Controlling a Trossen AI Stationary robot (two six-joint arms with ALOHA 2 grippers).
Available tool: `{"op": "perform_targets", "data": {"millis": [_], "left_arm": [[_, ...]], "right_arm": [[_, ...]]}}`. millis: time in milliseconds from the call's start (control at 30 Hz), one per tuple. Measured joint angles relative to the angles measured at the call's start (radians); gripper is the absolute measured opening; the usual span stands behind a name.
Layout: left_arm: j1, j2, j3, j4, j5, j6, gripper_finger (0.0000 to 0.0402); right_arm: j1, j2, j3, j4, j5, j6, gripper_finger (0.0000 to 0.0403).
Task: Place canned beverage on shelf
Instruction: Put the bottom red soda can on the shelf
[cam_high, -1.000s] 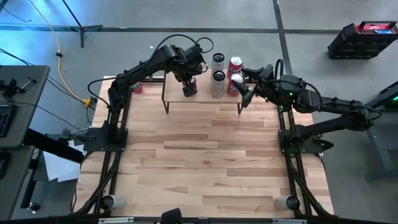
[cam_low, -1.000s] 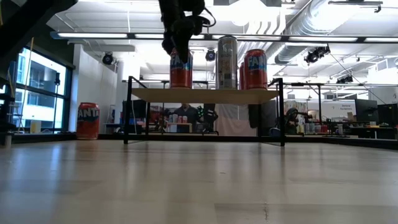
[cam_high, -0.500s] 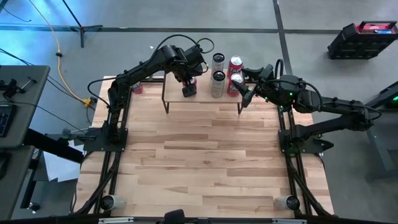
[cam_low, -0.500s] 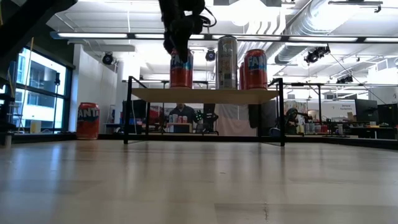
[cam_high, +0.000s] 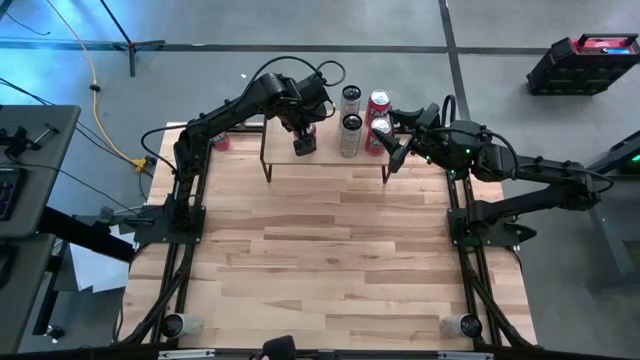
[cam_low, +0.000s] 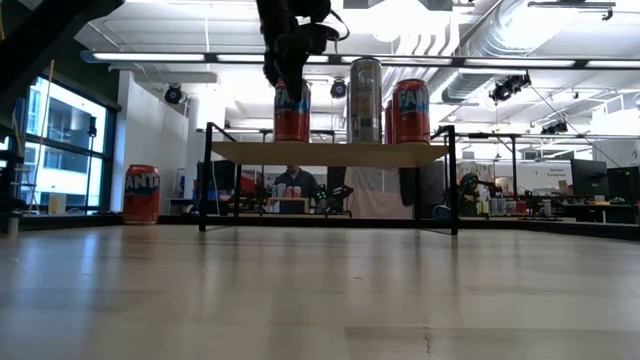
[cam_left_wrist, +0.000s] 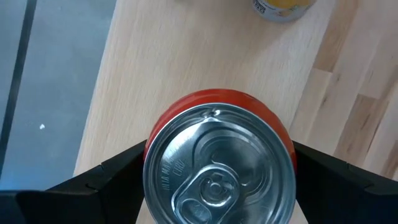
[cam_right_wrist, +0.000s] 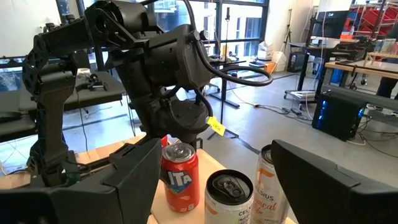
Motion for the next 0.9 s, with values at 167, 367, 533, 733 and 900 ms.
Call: {"op": "perform_targets", "data": {"millis": [167, 367, 533, 733, 900], "left_arm": [[0.004, -0.001, 0.0, 0.002, 0.001, -0.009, 0.0351], [0.004, -0.001, 0.0, 0.004, -0.026, -0.011, 0.0373], [0.004, -0.001, 0.0, -0.005, -0.077, -0.011, 0.0372], [0.004, -0.001, 0.0, -0.021, -0.077, -0.012, 0.0373], [0.008, -0.013, 0.0, -0.035, -0.077, -0.012, 0.0372]], "right_arm": [[0.0, 0.0, 0.0, 0.0, 0.0, 0.0, 0.0287], [0.0, 0.0, 0.0, 0.0, 0.0, 0.0, 0.0287], [0.0, 0.0, 0.0, 0.0, 0.0, 0.0, 0.0287], [0.0, 0.0, 0.0, -0.001, 0.0, 0.003, 0.0287], [0.0, 0.0, 0.0, -0.001, 0.0, 0.008, 0.0287]]}}
